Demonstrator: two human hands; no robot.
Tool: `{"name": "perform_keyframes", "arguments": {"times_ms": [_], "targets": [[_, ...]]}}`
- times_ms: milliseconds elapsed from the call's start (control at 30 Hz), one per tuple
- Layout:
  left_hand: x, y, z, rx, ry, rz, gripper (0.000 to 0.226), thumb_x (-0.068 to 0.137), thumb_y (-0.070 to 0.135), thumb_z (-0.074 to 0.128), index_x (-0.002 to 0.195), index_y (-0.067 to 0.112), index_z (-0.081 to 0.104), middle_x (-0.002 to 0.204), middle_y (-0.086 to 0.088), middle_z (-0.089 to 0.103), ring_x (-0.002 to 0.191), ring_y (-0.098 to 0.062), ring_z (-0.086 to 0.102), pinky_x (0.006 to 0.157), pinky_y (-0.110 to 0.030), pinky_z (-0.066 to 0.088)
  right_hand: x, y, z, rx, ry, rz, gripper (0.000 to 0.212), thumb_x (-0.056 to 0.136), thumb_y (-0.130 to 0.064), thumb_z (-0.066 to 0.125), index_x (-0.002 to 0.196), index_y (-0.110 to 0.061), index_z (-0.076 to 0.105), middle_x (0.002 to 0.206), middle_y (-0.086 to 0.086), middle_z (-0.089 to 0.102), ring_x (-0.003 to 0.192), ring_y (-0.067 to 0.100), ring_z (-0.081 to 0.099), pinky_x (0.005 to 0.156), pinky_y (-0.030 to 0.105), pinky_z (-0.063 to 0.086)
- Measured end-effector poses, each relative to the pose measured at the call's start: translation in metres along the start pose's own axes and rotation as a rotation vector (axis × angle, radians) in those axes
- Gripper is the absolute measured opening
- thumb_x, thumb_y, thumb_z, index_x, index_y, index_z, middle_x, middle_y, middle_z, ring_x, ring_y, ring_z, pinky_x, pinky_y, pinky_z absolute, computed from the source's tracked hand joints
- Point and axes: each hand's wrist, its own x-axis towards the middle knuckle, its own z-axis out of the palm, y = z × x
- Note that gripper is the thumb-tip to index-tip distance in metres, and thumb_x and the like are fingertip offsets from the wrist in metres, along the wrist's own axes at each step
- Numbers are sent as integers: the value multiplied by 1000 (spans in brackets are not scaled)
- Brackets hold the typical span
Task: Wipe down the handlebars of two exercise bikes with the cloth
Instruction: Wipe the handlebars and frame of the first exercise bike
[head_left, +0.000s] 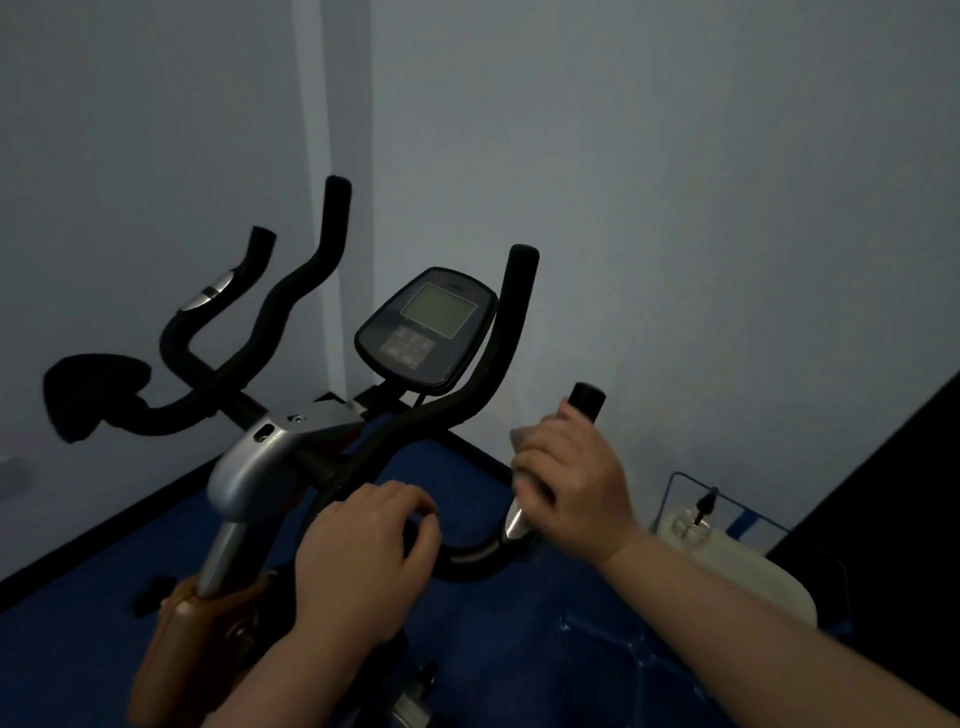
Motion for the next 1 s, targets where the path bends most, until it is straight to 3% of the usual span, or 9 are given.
{"name": "perform_keyframes", "arguments": {"times_ms": [133,233,300,433,533,600,700,900,1000], "targets": [[2,0,-1,48,-19,6,30,81,49,35,81,38,63,81,24,63,77,1,57,61,-19,35,2,6,-1,67,-87,-323,13,76,-19,64,74,-9,71,77,6,67,71,25,61,91,38,46],[1,1,-2,49,-7,6,28,80,49,37,79,38,63,79,25,62,75,2,56,59,-10,26,36,55,-18,-158,-99,-512,19,85,-24,57,72,-16,67,73,1,63,73,23,62,98,37,42],[2,4,-3,38,18,-25,28,80,49,38,78,38,64,77,25,61,72,2,55,59,-8,24,41,63,-21,-258,-32,-465,21,87,-24,56,69,-17,66,74,-1,64,79,22,64,106,37,36],[2,6,-4,35,46,-52,26,77,48,40,76,38,64,74,24,60,70,1,56,57,-11,27,10,31,1,-52,2,-313,22,87,-19,55,71,-12,68,73,3,65,72,24,61,105,40,38],[2,6,-4,52,43,-43,24,76,47,42,75,37,64,73,25,59,71,0,58,57,-12,28,32,53,-8,-118,-48,-532,23,86,-25,54,68,-15,64,66,1,59,65,23,56,92,36,47],[1,5,-4,54,42,-55,24,76,47,42,75,38,64,73,25,58,72,0,58,57,-12,28,52,68,-14,-151,-58,-588,25,85,-26,55,63,-15,60,62,2,55,60,23,53,72,32,50],[1,7,-4,44,60,-81,23,75,46,43,74,37,64,72,27,56,70,1,58,58,-10,28,57,68,-11,-71,28,-341,27,86,-24,56,62,-13,61,63,2,59,59,22,54,51,32,44],[1,6,-3,49,66,-70,24,77,45,42,76,37,65,76,24,62,72,1,58,56,-14,31,51,28,11,375,485,722,32,90,-33,48,78,-10,66,75,2,64,69,15,58,63,32,51],[1,8,-4,35,78,-76,25,76,46,41,75,37,65,74,25,58,69,3,52,56,-12,29,52,7,13,493,647,994,22,96,-34,49,92,-18,65,89,-2,64,81,5,59,71,23,51]]}}
